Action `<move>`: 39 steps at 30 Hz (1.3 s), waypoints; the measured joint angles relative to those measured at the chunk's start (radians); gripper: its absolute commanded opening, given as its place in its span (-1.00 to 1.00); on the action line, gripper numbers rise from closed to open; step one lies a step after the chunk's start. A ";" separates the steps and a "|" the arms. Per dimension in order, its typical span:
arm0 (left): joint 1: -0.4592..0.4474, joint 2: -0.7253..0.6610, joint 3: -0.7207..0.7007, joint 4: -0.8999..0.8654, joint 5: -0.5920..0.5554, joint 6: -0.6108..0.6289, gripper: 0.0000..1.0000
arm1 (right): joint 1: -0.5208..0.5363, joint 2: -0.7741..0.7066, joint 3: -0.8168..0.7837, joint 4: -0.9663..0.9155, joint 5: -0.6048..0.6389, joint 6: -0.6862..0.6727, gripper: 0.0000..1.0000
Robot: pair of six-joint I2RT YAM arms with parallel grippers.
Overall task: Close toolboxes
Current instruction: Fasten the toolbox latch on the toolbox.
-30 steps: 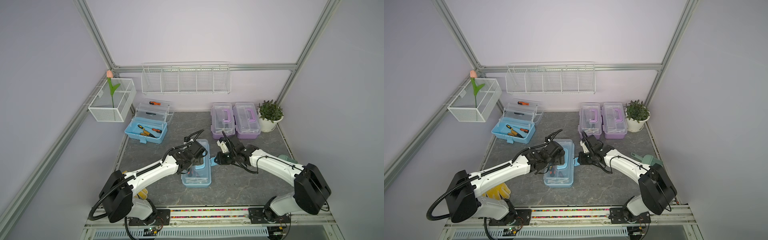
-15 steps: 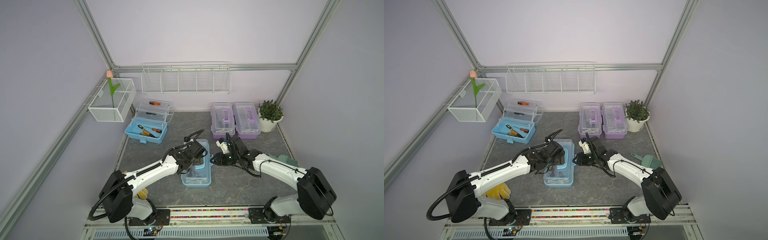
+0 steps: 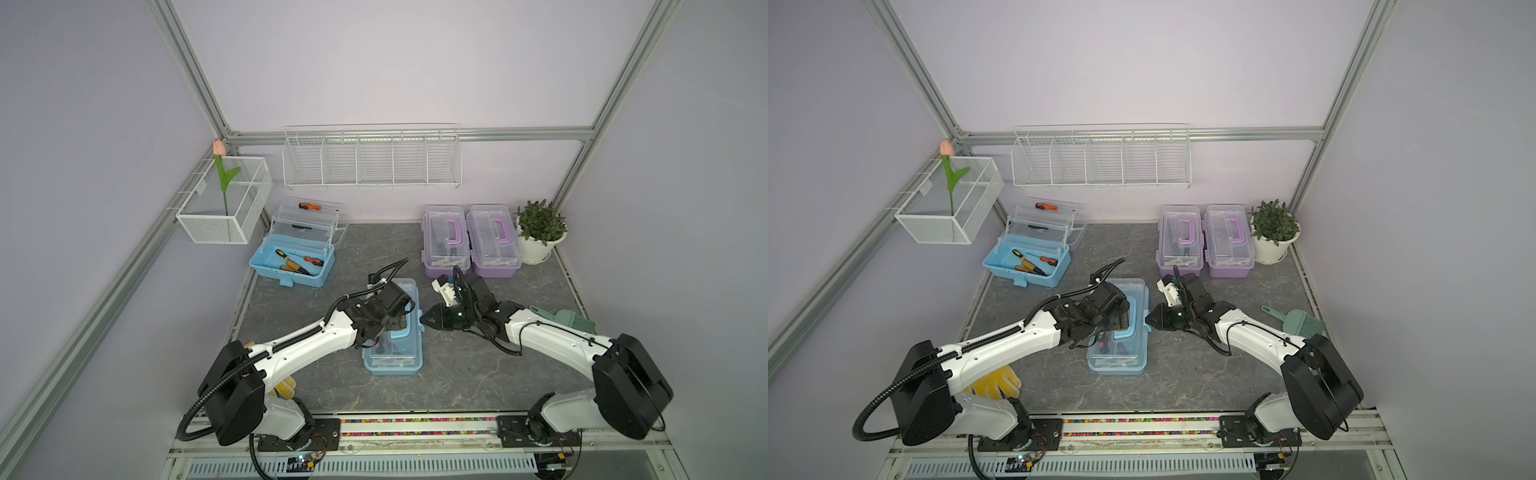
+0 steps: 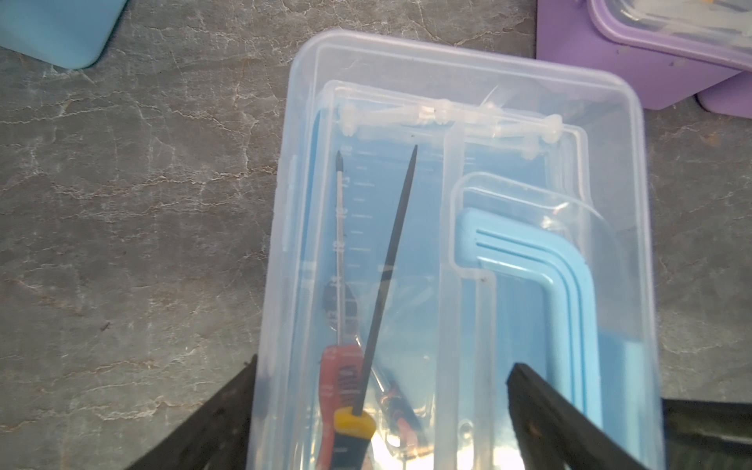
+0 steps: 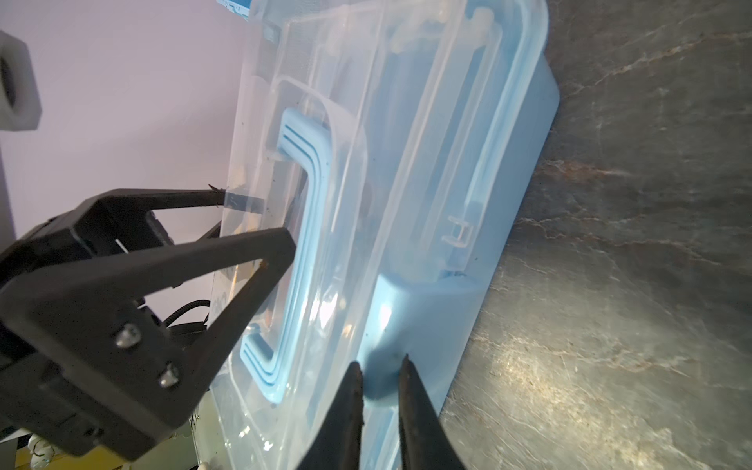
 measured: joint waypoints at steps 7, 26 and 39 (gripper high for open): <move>0.000 0.000 0.000 -0.001 0.000 0.000 0.87 | -0.006 0.024 0.000 0.001 0.002 0.000 -0.58; 0.000 0.000 0.000 -0.001 0.000 0.000 0.87 | -0.004 0.055 0.001 -0.001 0.000 -0.004 -0.65; 0.000 0.000 0.000 -0.001 0.000 0.000 0.86 | -0.004 0.082 0.010 0.005 0.000 -0.005 -0.72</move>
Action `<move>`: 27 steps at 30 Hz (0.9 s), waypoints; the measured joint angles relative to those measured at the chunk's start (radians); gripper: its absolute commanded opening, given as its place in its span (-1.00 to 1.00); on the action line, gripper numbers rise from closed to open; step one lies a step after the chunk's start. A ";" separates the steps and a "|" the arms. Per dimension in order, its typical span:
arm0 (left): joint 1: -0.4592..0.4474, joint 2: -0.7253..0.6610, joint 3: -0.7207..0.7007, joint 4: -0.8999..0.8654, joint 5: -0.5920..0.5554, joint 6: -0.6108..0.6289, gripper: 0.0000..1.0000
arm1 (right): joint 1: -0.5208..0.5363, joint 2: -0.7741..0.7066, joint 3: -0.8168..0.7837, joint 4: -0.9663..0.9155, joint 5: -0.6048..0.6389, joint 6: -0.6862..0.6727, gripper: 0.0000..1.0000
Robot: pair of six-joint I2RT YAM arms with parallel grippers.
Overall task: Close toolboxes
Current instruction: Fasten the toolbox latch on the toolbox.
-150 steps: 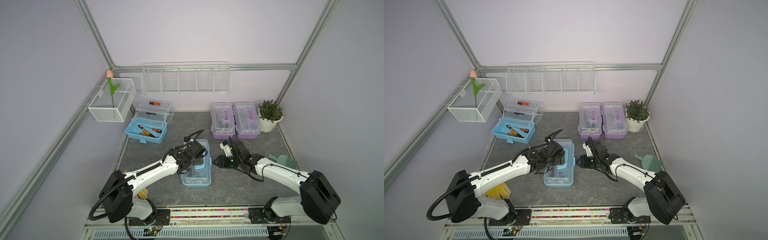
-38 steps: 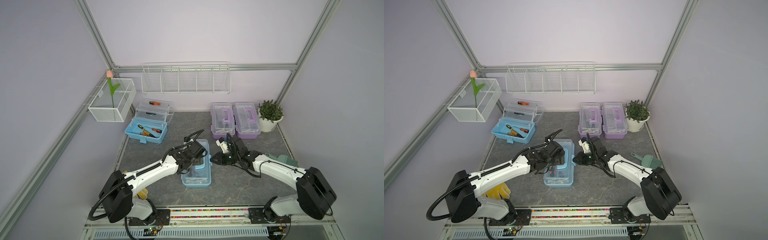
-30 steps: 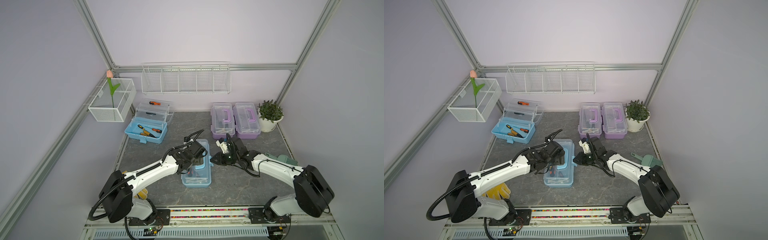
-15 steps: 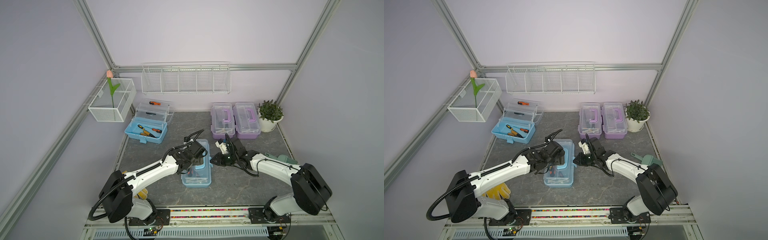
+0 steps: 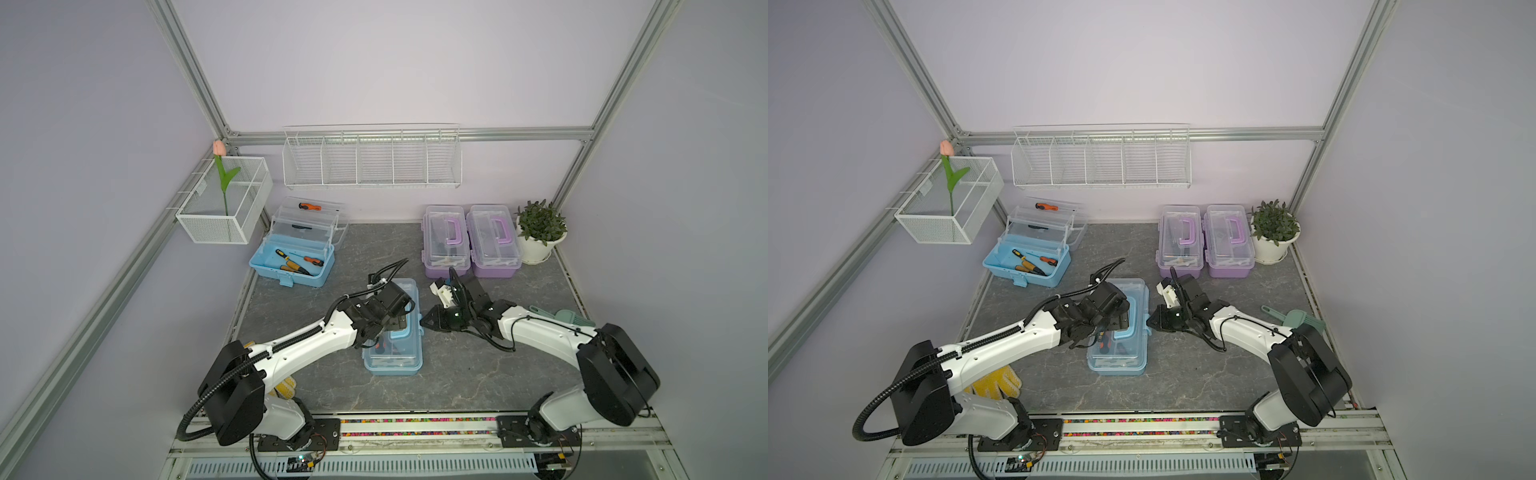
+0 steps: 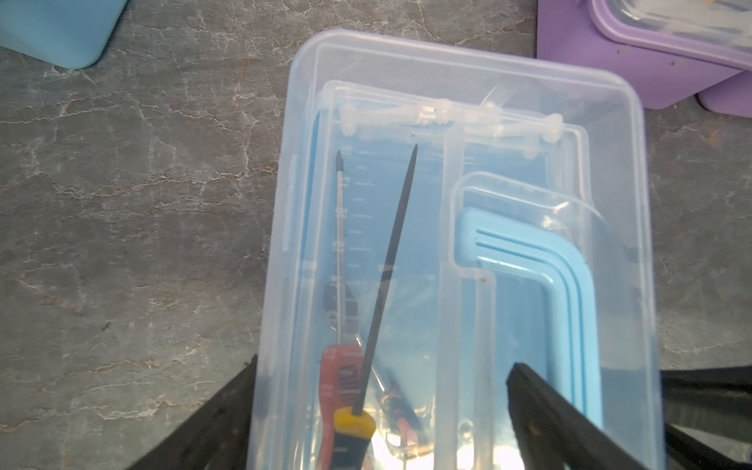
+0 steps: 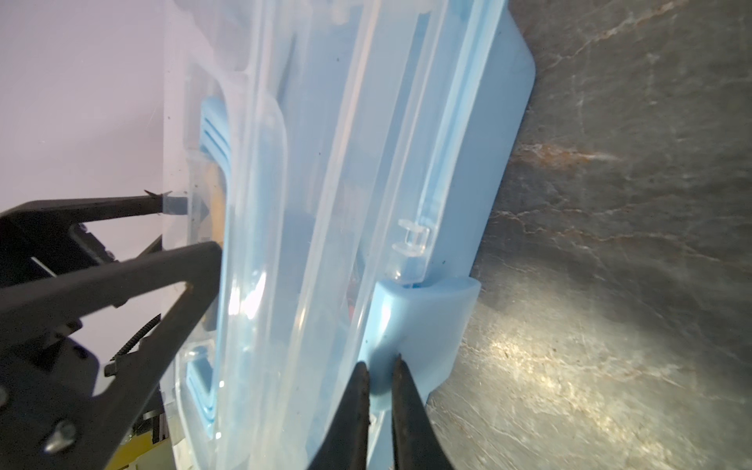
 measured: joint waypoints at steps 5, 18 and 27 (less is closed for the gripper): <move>0.000 0.000 0.000 0.000 0.000 0.000 0.86 | 0.000 0.007 0.006 0.003 0.008 -0.001 -0.64; 0.000 -0.002 -0.001 0.000 0.000 0.000 0.85 | 0.005 0.024 0.011 0.006 0.016 -0.005 -0.46; 0.003 -0.015 -0.015 0.000 -0.007 -0.001 0.85 | 0.008 0.030 -0.058 0.167 0.000 0.068 -0.45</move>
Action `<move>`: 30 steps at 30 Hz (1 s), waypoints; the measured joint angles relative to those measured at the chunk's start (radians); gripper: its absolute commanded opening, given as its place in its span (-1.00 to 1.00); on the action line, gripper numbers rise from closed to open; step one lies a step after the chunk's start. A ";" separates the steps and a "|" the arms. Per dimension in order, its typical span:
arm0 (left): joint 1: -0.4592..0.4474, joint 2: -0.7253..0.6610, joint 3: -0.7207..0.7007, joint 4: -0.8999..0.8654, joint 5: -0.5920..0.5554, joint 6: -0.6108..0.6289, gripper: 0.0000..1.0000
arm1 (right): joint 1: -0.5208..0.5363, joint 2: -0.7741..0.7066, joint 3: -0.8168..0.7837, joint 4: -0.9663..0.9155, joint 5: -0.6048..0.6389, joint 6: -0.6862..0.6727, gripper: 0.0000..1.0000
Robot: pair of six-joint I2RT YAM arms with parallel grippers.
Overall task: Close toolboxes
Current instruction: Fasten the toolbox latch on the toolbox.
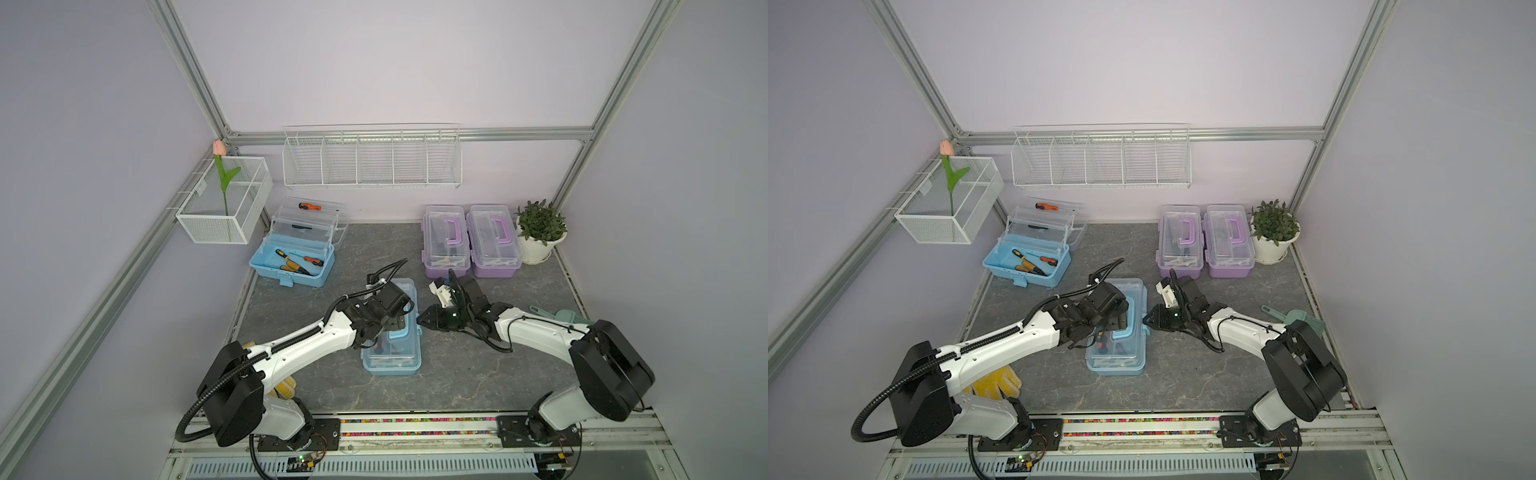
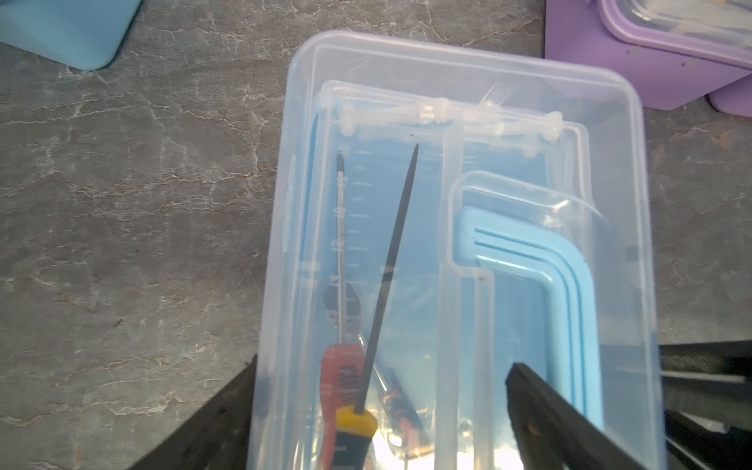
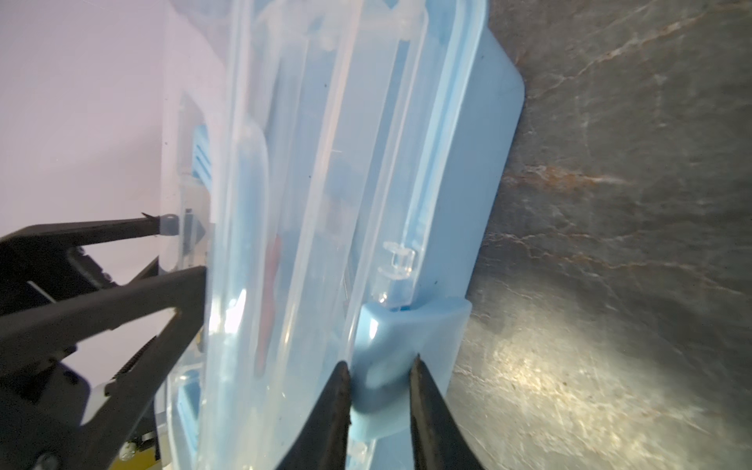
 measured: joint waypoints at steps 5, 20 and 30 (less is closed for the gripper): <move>0.004 -0.019 -0.018 -0.005 -0.013 -0.003 0.85 | 0.005 0.024 -0.067 0.191 -0.029 0.074 -0.45; 0.013 -0.045 -0.055 -0.001 -0.058 -0.018 0.85 | 0.008 0.147 -0.157 0.613 -0.069 0.243 -0.42; -0.009 -0.045 -0.003 -0.066 0.000 0.034 0.97 | 0.004 -0.120 -0.006 -0.065 0.072 0.028 0.07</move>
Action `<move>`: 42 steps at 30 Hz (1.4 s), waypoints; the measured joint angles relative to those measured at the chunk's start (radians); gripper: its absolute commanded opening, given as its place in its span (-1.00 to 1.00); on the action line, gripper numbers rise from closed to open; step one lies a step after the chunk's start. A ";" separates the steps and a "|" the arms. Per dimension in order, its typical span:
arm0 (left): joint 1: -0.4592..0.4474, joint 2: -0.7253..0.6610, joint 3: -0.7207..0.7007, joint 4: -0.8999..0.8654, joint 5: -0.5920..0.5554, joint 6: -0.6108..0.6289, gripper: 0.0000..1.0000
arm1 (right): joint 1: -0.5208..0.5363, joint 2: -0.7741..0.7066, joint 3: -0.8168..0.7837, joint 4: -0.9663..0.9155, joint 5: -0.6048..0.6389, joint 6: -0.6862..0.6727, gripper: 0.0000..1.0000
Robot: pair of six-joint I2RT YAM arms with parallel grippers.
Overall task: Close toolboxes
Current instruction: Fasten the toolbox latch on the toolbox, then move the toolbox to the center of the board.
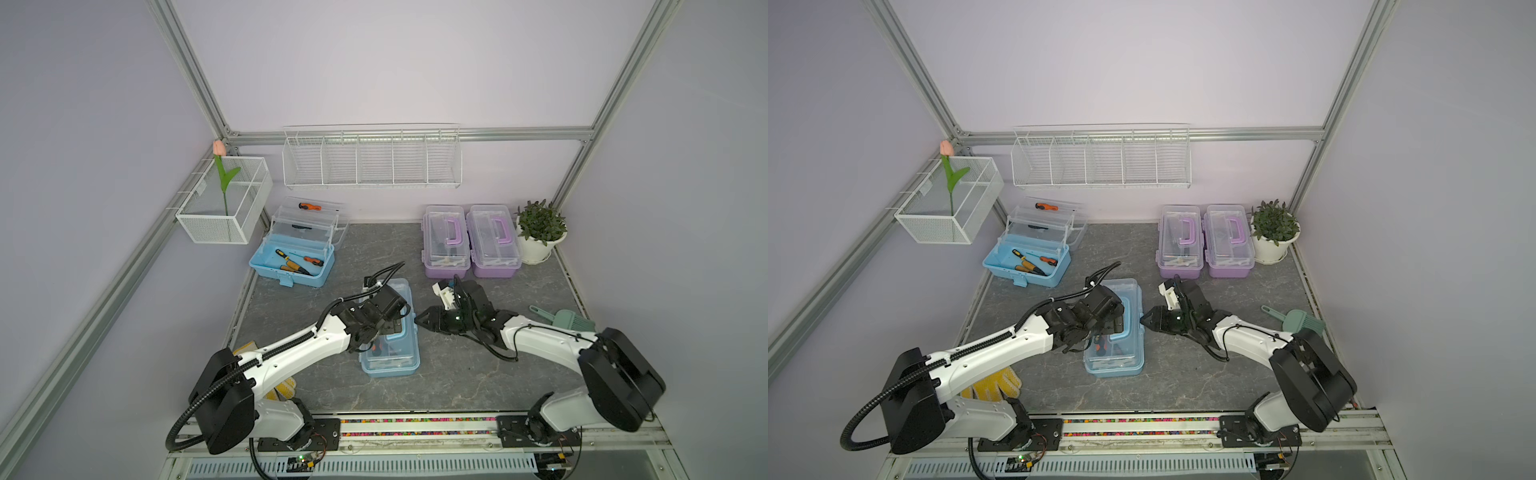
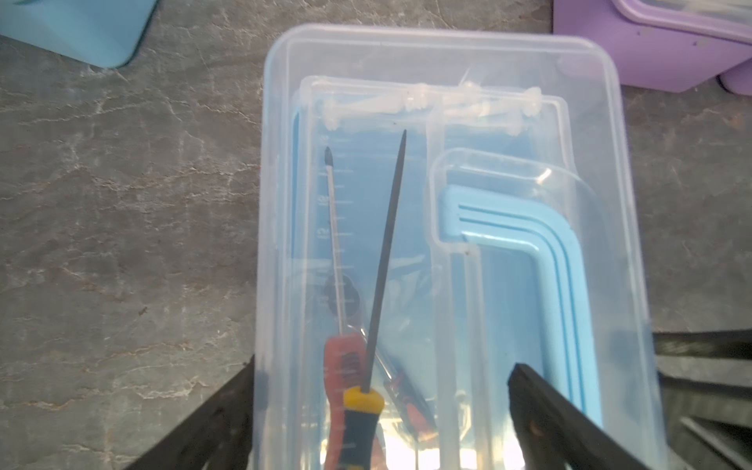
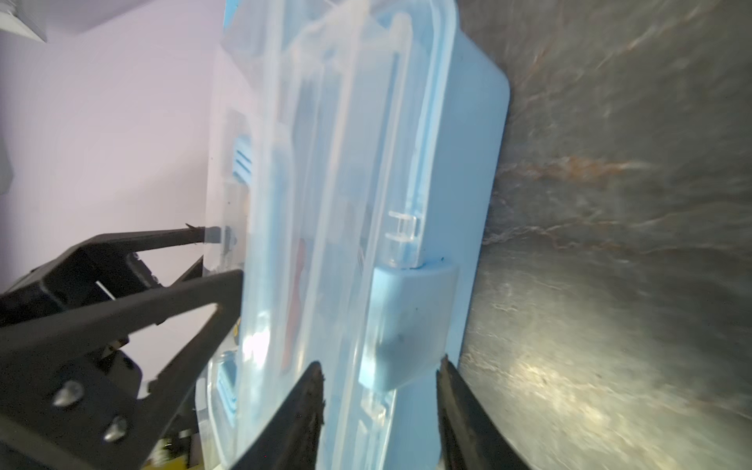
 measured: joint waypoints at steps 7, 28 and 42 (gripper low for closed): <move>0.008 -0.036 0.134 -0.122 -0.014 0.074 0.99 | 0.088 -0.110 0.201 -0.415 0.298 -0.114 0.39; 0.109 -0.453 -0.011 -0.286 0.033 0.130 0.99 | 0.338 0.269 0.559 -0.635 0.511 -0.171 0.39; 0.109 -0.479 -0.116 -0.219 0.037 0.071 1.00 | 0.303 0.385 0.697 -0.647 0.525 -0.183 -0.16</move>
